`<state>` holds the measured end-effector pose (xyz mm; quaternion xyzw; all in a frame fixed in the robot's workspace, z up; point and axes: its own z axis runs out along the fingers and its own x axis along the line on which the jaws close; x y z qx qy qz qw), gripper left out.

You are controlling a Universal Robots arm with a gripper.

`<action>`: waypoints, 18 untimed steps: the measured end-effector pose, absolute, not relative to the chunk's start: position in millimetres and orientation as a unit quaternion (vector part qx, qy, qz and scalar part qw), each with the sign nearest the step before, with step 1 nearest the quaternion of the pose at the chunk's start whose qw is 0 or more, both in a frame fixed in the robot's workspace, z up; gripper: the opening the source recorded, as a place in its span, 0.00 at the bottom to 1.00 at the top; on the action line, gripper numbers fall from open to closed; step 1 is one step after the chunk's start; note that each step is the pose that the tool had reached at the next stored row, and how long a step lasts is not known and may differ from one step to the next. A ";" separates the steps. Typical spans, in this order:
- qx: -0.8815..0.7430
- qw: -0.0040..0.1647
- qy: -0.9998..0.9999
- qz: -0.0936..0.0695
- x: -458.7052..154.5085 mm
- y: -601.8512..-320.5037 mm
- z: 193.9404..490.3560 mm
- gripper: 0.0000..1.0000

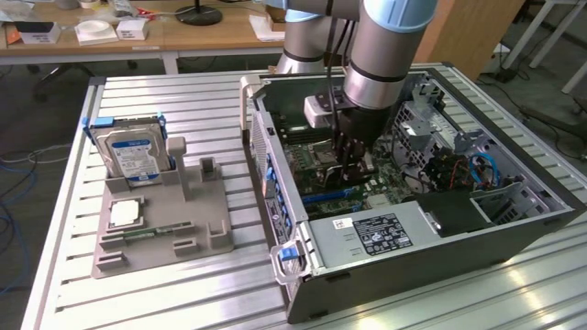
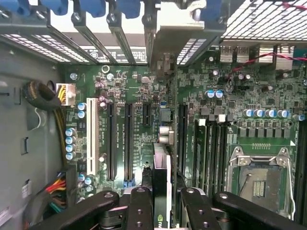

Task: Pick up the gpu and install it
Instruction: 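Insert the gpu into the slot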

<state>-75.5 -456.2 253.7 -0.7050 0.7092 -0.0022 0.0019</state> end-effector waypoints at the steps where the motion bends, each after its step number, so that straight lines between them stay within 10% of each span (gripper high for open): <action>1: -0.705 0.002 0.709 -0.002 -75.6 -456.1 251.9 0.27; 18: -0.705 0.002 0.709 -0.002 -82.5 -456.1 242.2 0.27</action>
